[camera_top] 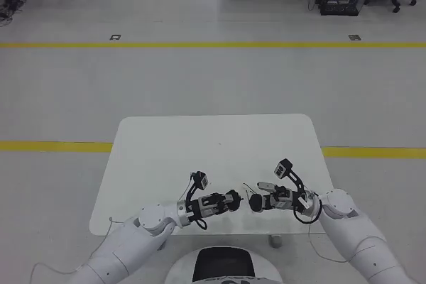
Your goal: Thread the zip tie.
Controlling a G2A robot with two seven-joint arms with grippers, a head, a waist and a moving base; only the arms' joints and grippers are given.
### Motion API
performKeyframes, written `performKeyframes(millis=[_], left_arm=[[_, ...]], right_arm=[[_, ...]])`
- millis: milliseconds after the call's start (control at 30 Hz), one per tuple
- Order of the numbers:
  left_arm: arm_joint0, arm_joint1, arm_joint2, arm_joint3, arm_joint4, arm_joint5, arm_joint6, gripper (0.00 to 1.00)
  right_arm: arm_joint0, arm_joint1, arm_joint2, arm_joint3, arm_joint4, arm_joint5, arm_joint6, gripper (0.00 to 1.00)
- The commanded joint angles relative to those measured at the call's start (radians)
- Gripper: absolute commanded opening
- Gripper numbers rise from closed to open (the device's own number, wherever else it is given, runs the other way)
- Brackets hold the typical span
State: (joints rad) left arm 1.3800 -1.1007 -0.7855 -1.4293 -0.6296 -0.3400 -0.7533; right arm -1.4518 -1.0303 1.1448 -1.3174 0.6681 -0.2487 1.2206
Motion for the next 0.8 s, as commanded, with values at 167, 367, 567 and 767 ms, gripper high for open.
performKeyframes(millis=[167,367,567,767], left_arm=[[0.007,0.002,-0.02,-0.015,0.144,0.0,0.138,0.0],[0.071,0.016,-0.109,-0.068,0.236,0.0,0.179,0.0],[0.122,0.021,-0.178,-0.122,0.328,0.0,0.177,0.0],[0.152,0.017,-0.221,-0.146,0.357,0.0,0.166,0.0]], right_arm=[[0.0,0.0,0.0,0.0,0.0,0.0,0.0,1.0],[0.0,0.0,0.0,0.0,0.0,0.0,0.0,1.0],[0.0,0.0,0.0,0.0,0.0,0.0,0.0,1.0],[0.0,0.0,0.0,0.0,0.0,0.0,0.0,1.0]])
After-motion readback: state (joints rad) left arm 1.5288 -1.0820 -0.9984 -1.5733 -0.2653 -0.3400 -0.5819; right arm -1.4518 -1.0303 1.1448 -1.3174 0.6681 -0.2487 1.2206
